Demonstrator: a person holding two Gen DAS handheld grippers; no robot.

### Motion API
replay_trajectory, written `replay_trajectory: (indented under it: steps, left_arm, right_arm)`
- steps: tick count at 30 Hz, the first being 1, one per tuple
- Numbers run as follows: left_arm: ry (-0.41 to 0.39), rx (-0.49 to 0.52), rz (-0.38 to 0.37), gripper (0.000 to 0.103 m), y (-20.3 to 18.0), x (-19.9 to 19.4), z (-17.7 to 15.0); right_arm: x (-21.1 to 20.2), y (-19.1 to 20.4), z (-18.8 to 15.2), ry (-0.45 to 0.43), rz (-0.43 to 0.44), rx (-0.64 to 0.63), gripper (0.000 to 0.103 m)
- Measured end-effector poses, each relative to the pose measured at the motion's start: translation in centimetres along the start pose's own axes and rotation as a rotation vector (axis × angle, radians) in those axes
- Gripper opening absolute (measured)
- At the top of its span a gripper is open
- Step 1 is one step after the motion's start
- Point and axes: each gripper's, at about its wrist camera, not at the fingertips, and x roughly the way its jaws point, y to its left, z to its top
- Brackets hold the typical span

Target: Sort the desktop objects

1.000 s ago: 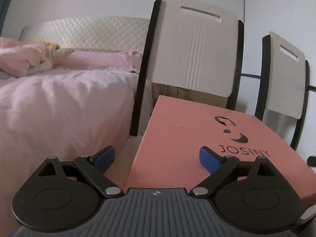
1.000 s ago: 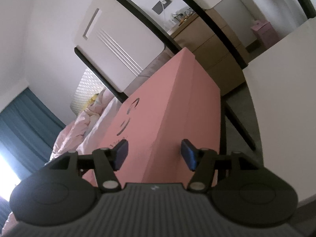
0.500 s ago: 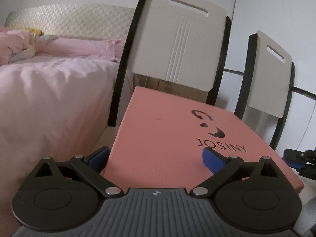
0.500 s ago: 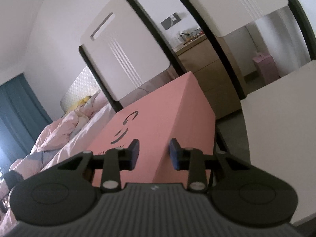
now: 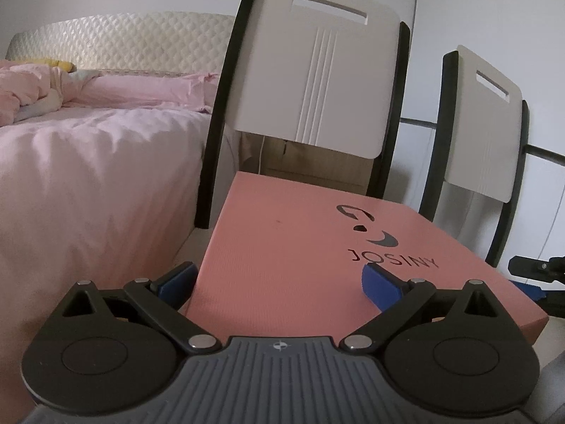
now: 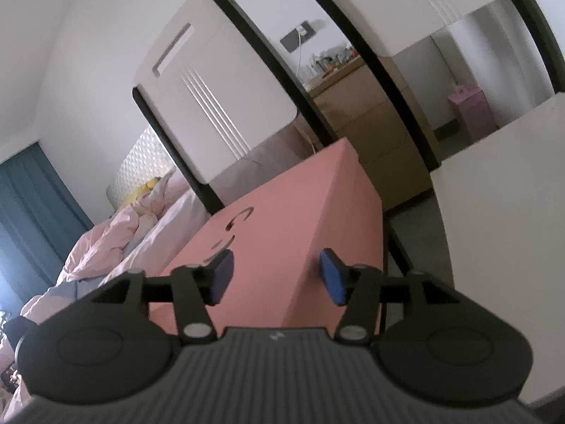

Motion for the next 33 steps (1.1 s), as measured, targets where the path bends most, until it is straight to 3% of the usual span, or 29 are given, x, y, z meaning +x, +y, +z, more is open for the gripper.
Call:
replay_trajectory:
  steps: [6,11,19,33]
  left_arm:
    - [0.000,0.008,0.010,0.100,-0.3,-0.2,-0.2]
    - [0.006,0.016,0.021,0.100,-0.5,0.3,0.1]
    - [0.012,0.036,0.019,0.100,-0.4,2.2,1.0]
    - [-0.111,0.100,0.008,0.101,-1.8,-2.8,0.8]
  right_arm:
    - [-0.3,0.1,-0.7,0.033,-0.024,0.049,0.062]
    - [0.0,0.0,-0.5,0.023,-0.053,0.057,0.045]
    - [1.4,-0.4,-0.2,-0.002,-0.076,0.039,0.045]
    - [-2.1,3.8,-0.4,-0.099,-0.190,-0.215,0.049]
